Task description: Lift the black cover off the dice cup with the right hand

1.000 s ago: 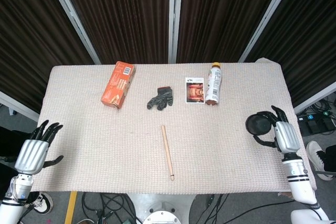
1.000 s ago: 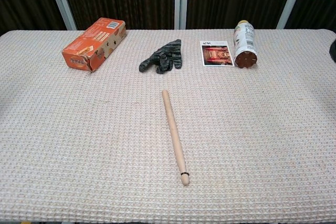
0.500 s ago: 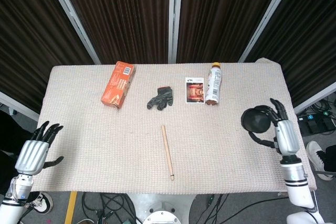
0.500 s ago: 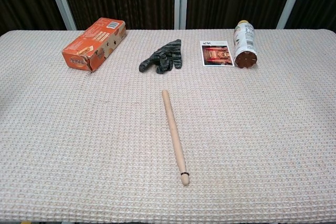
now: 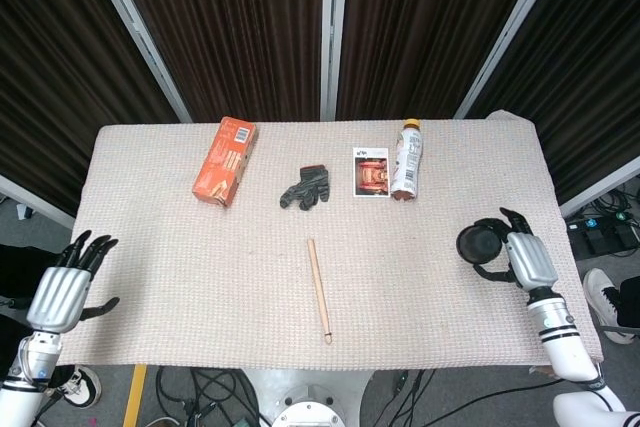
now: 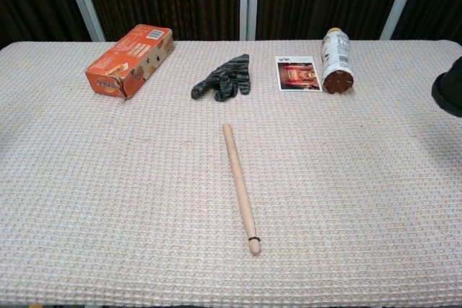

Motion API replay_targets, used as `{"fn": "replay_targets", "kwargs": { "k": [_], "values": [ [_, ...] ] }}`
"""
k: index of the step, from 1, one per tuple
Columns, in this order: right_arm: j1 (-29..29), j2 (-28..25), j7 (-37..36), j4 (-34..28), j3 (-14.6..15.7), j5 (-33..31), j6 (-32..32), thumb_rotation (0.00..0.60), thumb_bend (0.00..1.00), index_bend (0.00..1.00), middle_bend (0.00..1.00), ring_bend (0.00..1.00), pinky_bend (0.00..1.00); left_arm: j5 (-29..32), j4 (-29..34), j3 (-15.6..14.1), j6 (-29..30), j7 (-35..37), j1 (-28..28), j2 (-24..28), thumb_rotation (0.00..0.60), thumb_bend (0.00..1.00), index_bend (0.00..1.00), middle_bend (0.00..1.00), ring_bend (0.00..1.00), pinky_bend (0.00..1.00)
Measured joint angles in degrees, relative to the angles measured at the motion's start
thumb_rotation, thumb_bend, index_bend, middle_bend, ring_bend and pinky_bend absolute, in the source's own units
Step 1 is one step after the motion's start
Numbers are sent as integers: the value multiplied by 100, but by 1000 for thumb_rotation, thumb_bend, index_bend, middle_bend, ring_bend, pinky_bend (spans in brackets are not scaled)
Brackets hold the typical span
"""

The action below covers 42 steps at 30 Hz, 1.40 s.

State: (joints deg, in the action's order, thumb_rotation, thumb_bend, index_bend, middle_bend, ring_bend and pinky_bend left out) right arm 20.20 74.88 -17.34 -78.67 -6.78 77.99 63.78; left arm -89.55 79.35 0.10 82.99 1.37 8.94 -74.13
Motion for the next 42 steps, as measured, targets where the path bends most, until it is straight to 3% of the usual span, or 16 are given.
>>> {"fn": "replay_targets", "kwargs": {
  "k": [5, 10, 14, 17, 21, 24, 33, 37, 42],
  "values": [
    [294, -36, 383, -330, -32, -254, -705, 600, 173, 343, 389, 40, 0, 4, -73, -9, 0, 87, -8, -13, 600, 124, 134, 119, 0, 180],
    [1073, 700, 1031, -594, -245, -325, -1241, 600, 174, 344, 389, 41, 0, 20, -91, 19, 64, 179, -27, 32, 600, 124, 134, 118, 0, 180],
    [1429, 1014, 1650, -768, -409, -442, -1234, 600, 173, 345, 389, 41, 0, 25, -95, 36, 100, 217, -40, 76, 600, 123, 134, 118, 0, 180],
    [1219, 827, 1813, -726, -415, -702, -1052, 600, 173, 345, 389, 41, 0, 44, -145, 24, 14, 248, -24, 54, 600, 124, 134, 118, 0, 180],
    [837, 325, 1476, -516, -386, -1275, -1069, 600, 176, 344, 389, 41, 0, 17, -197, -5, -46, 233, 8, -53, 600, 123, 134, 118, 0, 180],
    [844, 195, 1265, -491, -379, -1323, -1188, 600, 176, 345, 389, 41, 0, -32, -193, -20, -32, 171, 19, -98, 600, 123, 134, 118, 0, 180],
    [1657, 1346, 2177, -909, -460, -679, -1359, 600, 173, 348, 389, 50, 0, 73, -14, 84, -1, 71, 33, 39, 600, 124, 134, 118, 0, 180],
    [1450, 1005, 2275, -1003, -457, -744, -1028, 600, 174, 347, 389, 50, 0, 60, -75, 41, -84, 78, 53, -31, 600, 123, 134, 118, 0, 180],
    [890, 25, 1668, -904, -381, -890, -736, 600, 174, 346, 396, 50, 0, 53, -159, 5, -130, 101, 61, -108, 600, 123, 134, 119, 0, 180]
  ]
}}
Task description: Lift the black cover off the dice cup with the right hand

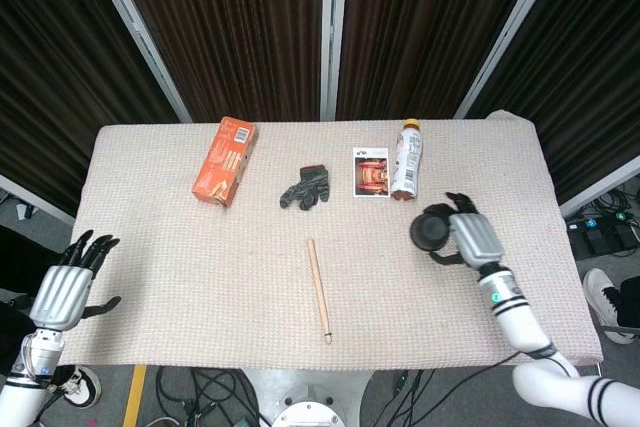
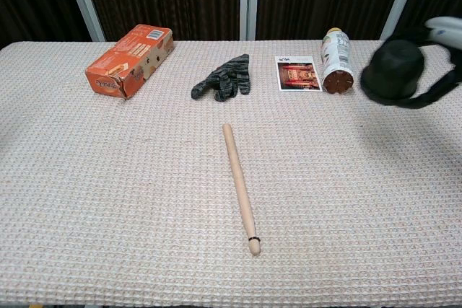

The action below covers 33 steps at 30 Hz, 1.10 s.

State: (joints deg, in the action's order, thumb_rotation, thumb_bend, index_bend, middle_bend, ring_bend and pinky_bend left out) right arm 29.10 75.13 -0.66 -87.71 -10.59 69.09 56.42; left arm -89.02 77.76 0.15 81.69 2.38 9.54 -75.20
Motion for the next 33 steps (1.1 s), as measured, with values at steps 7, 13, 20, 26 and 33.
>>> {"fn": "replay_targets", "kwargs": {
  "k": [7, 13, 20, 26, 33],
  "values": [
    [394, 390, -116, -14, 3, 239, -341, 600, 172, 351, 396, 49, 0, 25, 58, 20, 69, 5, -30, 56, 600, 123, 134, 119, 0, 180],
    [946, 1106, 1065, -306, -80, 238, -466, 600, 161, 349, 395, 50, 0, 95, 71, 20, 67, 41, -73, 124, 600, 123, 134, 118, 0, 180],
    [373, 472, 835, -155, 78, -269, -125, 600, 166, 346, 395, 50, 0, 78, -95, 2, -71, 143, -7, -14, 600, 123, 134, 118, 0, 180],
    [269, 420, 153, 87, 142, -288, -316, 600, 167, 346, 401, 50, 0, 25, -127, -28, -88, 114, 19, -55, 600, 123, 134, 118, 0, 180],
    [1206, 1402, 667, -162, -156, -91, -714, 600, 166, 346, 405, 51, 0, 132, -41, -7, 34, 80, -96, 105, 600, 123, 134, 118, 0, 180]
  ]
}}
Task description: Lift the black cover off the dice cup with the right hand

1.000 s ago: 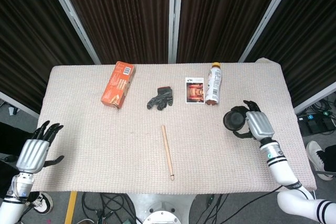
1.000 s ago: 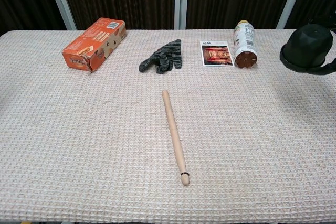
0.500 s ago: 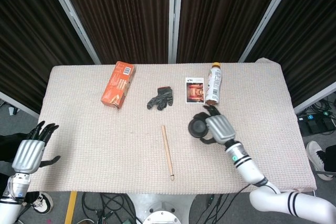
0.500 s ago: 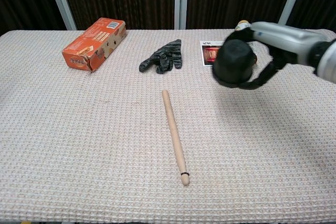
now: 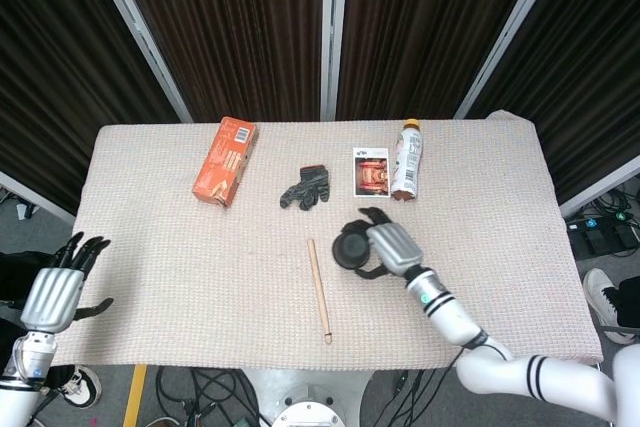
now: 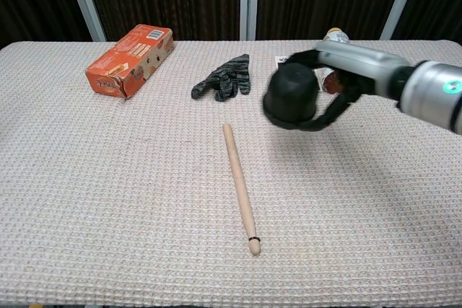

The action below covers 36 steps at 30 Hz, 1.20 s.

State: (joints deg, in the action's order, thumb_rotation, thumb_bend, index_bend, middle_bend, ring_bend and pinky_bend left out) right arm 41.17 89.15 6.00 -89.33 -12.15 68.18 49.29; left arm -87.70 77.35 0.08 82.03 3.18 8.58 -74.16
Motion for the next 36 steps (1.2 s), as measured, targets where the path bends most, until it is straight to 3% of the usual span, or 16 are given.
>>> {"fn": "replay_targets", "kwargs": {
  "k": [3, 7, 11, 14, 17, 22, 25, 29, 33, 36],
  "values": [
    [29, 45, 275, -148, -45, -7, 170, 600, 166, 346, 405, 50, 0, 46, -5, 11, -17, 59, -16, 24, 600, 124, 134, 118, 0, 180],
    [-403, -420, 297, -100, 109, -80, 546, 600, 167, 346, 406, 50, 0, 8, -72, 0, -76, 112, 20, -32, 600, 123, 134, 119, 0, 180],
    [-992, -1073, -63, 107, 298, -236, 772, 600, 168, 346, 406, 50, 0, -35, -135, -11, -114, 126, 58, -111, 600, 124, 134, 118, 0, 180],
    [-1135, -1238, -478, 197, 354, -240, 781, 600, 169, 346, 406, 50, 0, -49, -160, -21, -166, 128, 87, -148, 600, 123, 134, 119, 0, 180],
    [-961, -1077, -536, 164, 333, -97, 646, 600, 169, 346, 407, 50, 0, -62, -151, -23, -121, 103, 76, -147, 600, 123, 134, 118, 0, 180],
    [-269, -240, 14, 80, 161, 3, 291, 600, 169, 347, 408, 53, 0, -12, -77, 7, -36, 73, 25, -41, 600, 124, 134, 118, 0, 180],
    [-55, -4, 309, 9, 105, -11, 350, 600, 169, 347, 411, 56, 0, 12, -87, 7, -65, 117, 19, -39, 600, 123, 134, 118, 0, 180],
    [-426, -422, 216, -29, 115, -100, 690, 600, 168, 347, 413, 55, 0, -23, -171, -39, -164, 146, 51, -119, 600, 123, 134, 118, 0, 180],
    [-1011, -1127, -369, 129, 211, -226, 882, 600, 168, 346, 414, 55, 0, -56, -223, -48, -174, 131, 76, -199, 600, 123, 134, 119, 0, 180],
    [-1112, -1193, -869, 274, 278, -189, 786, 600, 169, 346, 414, 55, 0, -70, -200, -43, -164, 92, 85, -202, 600, 123, 134, 118, 0, 180]
  ]
}}
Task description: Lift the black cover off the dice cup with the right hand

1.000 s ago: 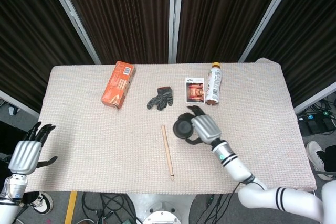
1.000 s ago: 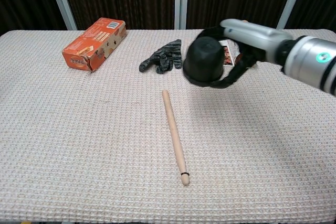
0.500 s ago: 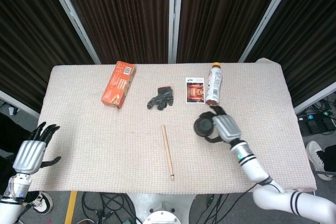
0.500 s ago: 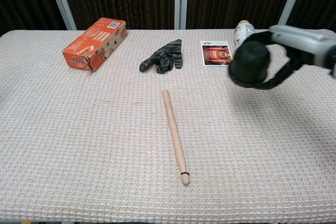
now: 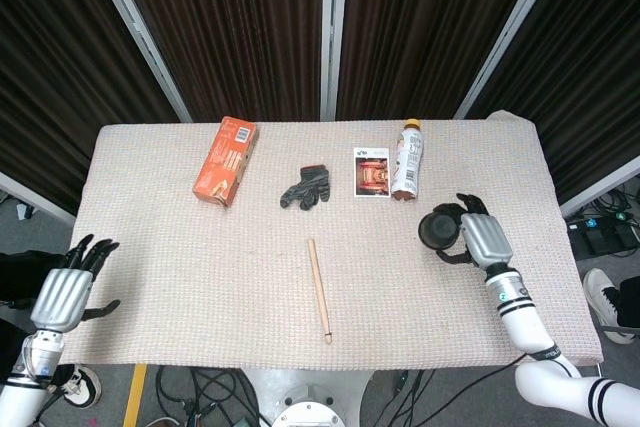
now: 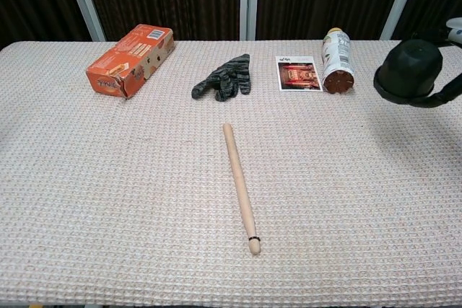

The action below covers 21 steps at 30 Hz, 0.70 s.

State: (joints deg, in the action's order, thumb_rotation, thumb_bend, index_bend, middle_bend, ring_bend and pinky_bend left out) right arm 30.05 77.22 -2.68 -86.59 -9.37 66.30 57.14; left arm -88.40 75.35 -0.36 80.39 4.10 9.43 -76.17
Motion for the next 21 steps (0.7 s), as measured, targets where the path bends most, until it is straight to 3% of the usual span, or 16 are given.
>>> {"fn": "replay_targets", "kwargs": {
  "k": [4, 8, 13, 21],
  "values": [
    [269, 383, 3, 4, -2, 258, -234, 600, 168, 346, 414, 56, 0, 31, 74, 32, 66, -67, -23, 42, 600, 124, 134, 118, 0, 180],
    [726, 953, 602, -185, -75, 532, -393, 600, 166, 348, 414, 57, 0, 87, 108, 81, 67, -66, -21, 69, 600, 123, 134, 119, 0, 180],
    [665, 1041, 974, -294, -18, 592, -75, 600, 166, 348, 418, 57, 0, 65, -4, 60, 47, -8, -14, 10, 600, 124, 134, 119, 0, 180],
    [80, 873, -1, 770, 328, 349, -104, 600, 167, 348, 417, 56, 0, 39, -131, 4, -42, -24, 9, -131, 600, 123, 134, 118, 0, 180]
  ]
}}
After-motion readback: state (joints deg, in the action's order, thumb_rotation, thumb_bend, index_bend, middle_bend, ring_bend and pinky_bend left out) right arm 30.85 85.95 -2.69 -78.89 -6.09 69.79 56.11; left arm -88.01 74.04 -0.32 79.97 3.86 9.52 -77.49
